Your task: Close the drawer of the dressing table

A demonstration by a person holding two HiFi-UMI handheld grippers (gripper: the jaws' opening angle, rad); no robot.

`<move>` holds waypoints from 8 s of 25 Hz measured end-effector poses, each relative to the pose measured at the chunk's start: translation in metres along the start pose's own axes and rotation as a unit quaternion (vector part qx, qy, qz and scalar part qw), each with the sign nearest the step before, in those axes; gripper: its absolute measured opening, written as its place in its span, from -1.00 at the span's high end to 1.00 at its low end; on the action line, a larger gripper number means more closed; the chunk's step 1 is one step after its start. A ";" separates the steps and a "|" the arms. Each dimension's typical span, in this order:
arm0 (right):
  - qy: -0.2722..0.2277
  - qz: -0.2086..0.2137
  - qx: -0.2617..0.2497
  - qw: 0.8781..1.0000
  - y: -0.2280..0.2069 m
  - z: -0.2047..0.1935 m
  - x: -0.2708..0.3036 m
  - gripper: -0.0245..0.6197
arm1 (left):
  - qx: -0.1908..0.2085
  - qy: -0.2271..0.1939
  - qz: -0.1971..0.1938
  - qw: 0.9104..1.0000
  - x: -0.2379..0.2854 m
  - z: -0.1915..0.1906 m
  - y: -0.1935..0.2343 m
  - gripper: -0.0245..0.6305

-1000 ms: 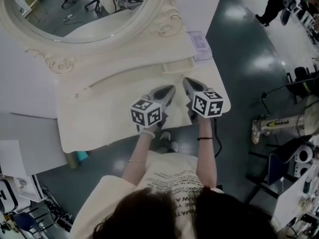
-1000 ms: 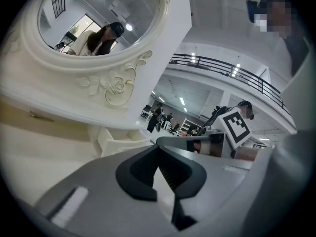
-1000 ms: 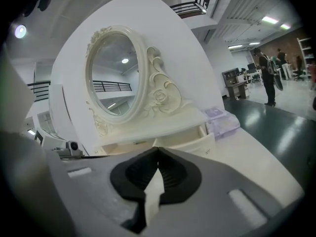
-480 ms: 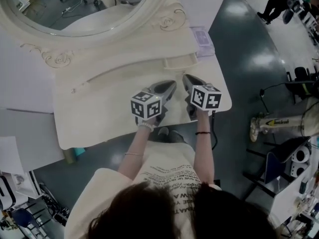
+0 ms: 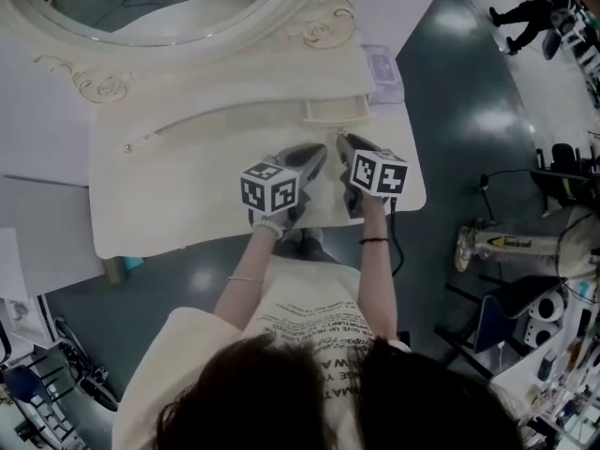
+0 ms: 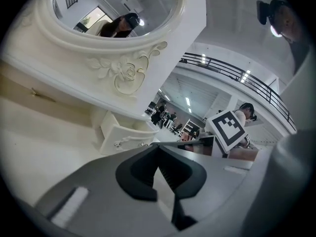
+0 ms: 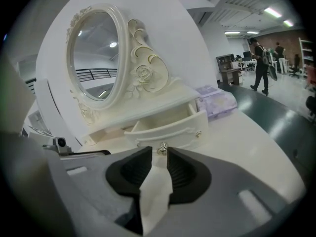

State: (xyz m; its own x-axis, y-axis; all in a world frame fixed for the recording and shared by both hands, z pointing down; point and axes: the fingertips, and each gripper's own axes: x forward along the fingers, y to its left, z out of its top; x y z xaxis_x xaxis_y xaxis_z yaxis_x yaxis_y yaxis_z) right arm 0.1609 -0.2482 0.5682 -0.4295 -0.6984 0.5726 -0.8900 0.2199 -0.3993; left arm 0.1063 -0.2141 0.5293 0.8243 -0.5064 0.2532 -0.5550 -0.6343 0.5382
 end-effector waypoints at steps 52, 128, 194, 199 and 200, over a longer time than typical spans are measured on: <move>0.050 0.015 0.022 0.998 -0.010 0.003 0.041 0.61 | -0.026 0.002 0.038 0.999 0.008 -0.003 0.035 0.93; 0.046 0.045 0.013 0.998 -0.020 0.048 0.084 0.61 | -0.034 -0.020 0.070 0.997 0.036 0.031 0.074 0.93; -0.086 0.159 -0.074 0.981 0.056 0.061 -0.027 0.91 | 0.089 -0.054 -0.003 0.995 -0.019 0.059 -0.009 0.93; -0.099 0.170 -0.075 0.978 0.062 0.067 -0.034 0.91 | 0.096 -0.057 -0.005 0.994 -0.024 0.062 -0.013 0.93; -0.101 0.173 -0.075 0.977 0.064 0.068 -0.035 0.91 | 0.096 -0.057 -0.005 0.994 -0.025 0.063 -0.013 0.93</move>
State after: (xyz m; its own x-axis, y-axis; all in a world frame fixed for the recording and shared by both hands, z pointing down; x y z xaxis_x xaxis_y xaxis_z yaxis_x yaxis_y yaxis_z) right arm 0.1297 -0.2558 0.4740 -0.6829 -0.6819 0.2622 -0.7160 0.5535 -0.4255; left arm 0.0859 -0.2299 0.4657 0.8181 -0.5555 0.1489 -0.5667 -0.7344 0.3734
